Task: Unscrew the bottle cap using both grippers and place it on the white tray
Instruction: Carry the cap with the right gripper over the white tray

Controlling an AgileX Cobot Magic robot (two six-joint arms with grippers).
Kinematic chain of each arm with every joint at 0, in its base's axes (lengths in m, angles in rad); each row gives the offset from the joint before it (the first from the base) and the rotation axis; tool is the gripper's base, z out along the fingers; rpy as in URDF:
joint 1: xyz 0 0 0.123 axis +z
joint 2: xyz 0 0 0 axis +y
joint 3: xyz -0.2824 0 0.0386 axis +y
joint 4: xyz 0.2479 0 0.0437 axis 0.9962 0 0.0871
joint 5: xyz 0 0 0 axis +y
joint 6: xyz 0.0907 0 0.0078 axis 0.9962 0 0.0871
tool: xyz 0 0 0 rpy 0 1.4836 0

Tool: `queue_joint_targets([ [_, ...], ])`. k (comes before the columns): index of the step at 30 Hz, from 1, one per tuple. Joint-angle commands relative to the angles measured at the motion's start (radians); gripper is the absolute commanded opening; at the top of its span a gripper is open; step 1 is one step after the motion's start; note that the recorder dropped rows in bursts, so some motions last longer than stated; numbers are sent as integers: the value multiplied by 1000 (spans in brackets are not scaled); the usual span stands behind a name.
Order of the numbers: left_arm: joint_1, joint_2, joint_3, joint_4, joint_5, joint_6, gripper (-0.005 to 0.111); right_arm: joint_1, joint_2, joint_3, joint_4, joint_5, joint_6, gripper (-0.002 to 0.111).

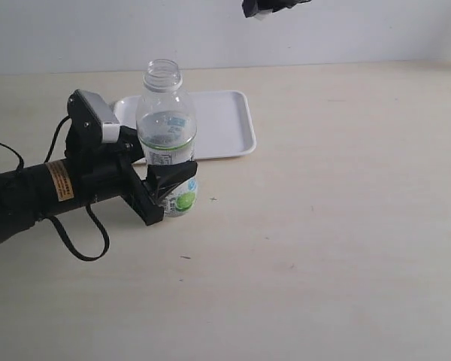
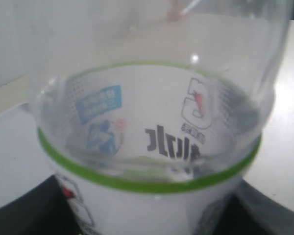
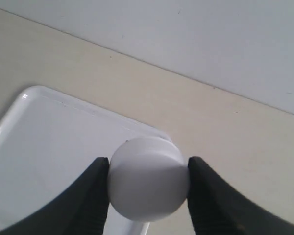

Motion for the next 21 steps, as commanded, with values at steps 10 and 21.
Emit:
queue_joint_targets([
  [10,-2,39,3,-32,-85,4,0,19,280,-266,88,170,31,0],
  [21,-2,39,3,-32,-85,9,0,54,368,-300,35,157,57,0],
])
